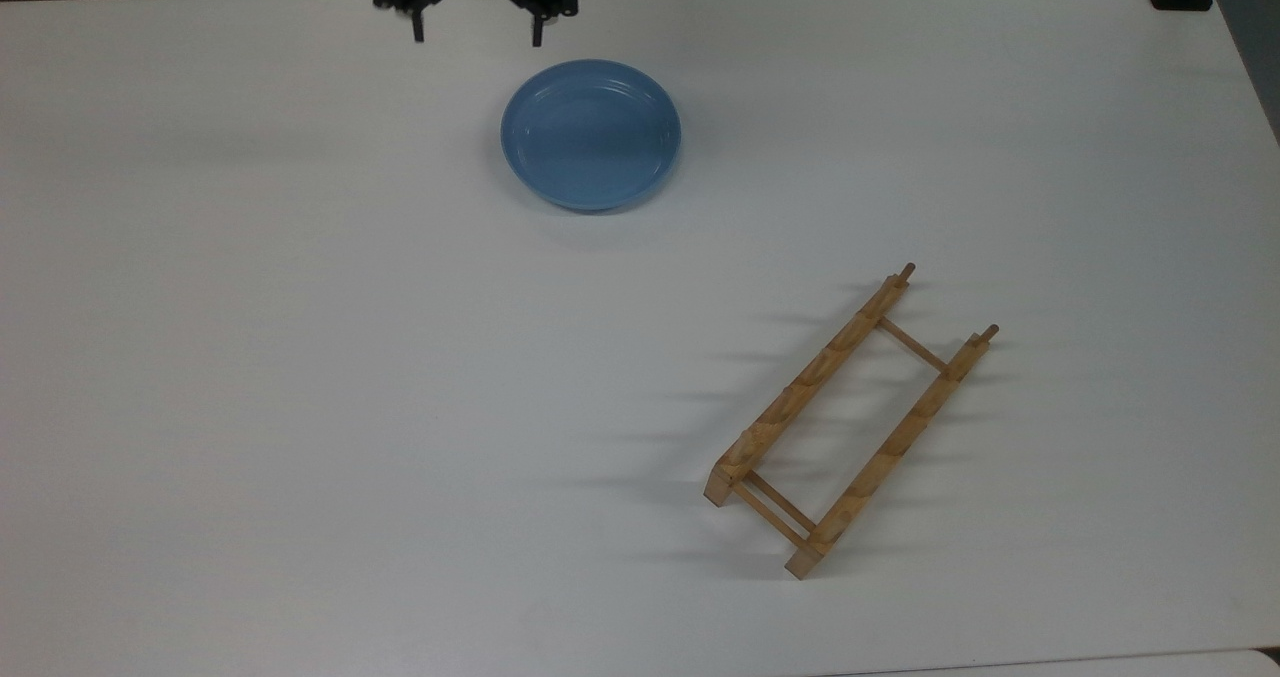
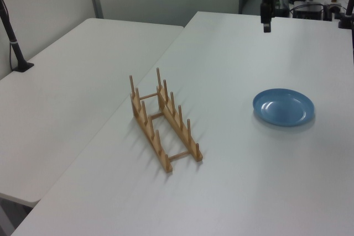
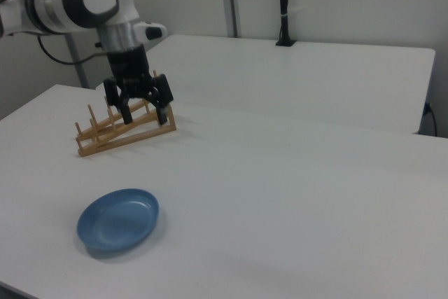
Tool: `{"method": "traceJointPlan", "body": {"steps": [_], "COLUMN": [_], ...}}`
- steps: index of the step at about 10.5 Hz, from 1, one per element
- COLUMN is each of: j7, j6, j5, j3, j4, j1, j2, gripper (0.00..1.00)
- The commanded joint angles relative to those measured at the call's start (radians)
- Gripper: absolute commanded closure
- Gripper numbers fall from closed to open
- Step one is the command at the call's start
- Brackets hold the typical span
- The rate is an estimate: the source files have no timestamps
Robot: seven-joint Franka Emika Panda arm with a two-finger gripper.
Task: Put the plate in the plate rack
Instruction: 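Move the gripper toward the light blue plate, then lower the gripper onto the plate rim and close on it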
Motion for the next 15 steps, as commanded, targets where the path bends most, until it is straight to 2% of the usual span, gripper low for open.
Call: {"method": "traceJointPlan", "body": {"steps": [1, 3, 5, 7, 11, 15], "j7": [-0.327, -0.412, -0.413, -0.413, -0.41, -0.403], "j6": [0.011, 0.109, 0.203, 0.218, 0.249, 0.268], "j5": [-0.003, -0.001, -0.001, -0.003, -0.008, -0.011], "j3": [-0.003, -0.001, 0.0, 0.0, 0.006, 0.006], "j4": [-0.108, -0.209, -0.275, -0.269, -0.263, -0.263], "j1": [-0.017, -0.014, -0.006, -0.004, 0.0, 0.002], "j2": [0.014, 0.031, 0.085, 0.151, 0.22, 0.246], "gripper": [0.0, 0.0, 0.09, 0.25, 0.63, 0.65]}}
